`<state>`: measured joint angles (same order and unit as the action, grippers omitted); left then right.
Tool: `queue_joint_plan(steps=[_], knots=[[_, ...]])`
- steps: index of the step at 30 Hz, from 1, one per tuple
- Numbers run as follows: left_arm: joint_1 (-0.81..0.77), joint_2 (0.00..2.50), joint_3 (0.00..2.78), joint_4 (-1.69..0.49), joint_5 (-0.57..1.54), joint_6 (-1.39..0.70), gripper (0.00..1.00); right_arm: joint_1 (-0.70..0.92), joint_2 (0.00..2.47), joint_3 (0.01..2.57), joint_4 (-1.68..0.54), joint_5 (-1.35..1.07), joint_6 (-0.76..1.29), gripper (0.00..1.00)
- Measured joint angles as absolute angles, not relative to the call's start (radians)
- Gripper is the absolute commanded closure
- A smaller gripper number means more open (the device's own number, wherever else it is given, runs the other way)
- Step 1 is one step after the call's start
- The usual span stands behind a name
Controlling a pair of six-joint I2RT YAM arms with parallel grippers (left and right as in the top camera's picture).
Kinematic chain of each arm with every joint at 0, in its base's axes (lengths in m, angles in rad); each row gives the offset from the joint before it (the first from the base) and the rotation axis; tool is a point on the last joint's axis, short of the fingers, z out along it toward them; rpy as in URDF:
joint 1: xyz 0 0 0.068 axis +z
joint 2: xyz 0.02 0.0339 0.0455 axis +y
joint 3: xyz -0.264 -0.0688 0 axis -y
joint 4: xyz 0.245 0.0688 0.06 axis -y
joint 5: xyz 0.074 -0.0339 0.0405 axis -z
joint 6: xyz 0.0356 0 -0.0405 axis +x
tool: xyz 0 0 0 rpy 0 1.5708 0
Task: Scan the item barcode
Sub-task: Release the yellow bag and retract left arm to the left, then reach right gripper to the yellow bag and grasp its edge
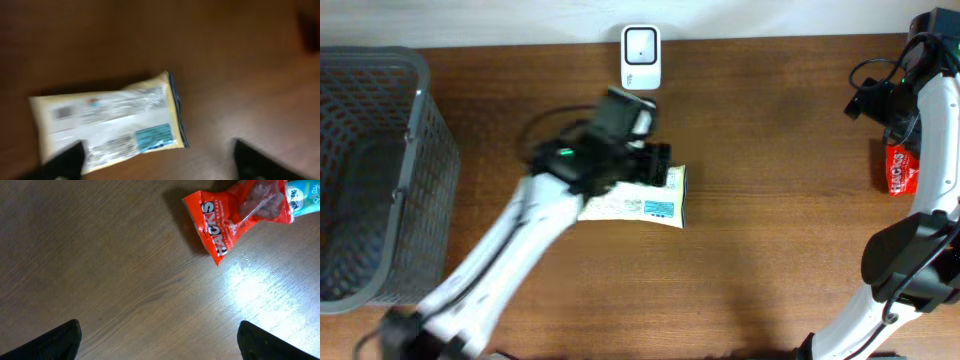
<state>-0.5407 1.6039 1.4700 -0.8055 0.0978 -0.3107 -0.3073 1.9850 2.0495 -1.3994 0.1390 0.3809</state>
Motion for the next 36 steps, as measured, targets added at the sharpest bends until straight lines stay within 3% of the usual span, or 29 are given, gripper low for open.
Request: queue_joint_plan(steps=[10, 18, 27, 36], knots=[[-0.225, 1.222, 1.472, -0.929, 0.078, -0.399, 0.01, -0.307, 1.985, 2.049, -1.399, 0.139, 0.381, 0.01], [-0.189, 1.141, 1.472, -1.02, 0.038, -0.42, 0.01, -0.307, 1.985, 2.049, -1.308, 0.102, 0.381, 0.01], [0.05, 1.141, 1.472, -1.094, 0.009, -0.469, 0.01, -0.299, 1.985, 2.048, -1.374, -0.391, 0.329, 0.01], [0.064, 1.141, 1.472, -1.189, 0.006, -0.472, 0.01, -0.04, 1.985, 1.868, -1.32, -0.427, 0.14, 0.01]])
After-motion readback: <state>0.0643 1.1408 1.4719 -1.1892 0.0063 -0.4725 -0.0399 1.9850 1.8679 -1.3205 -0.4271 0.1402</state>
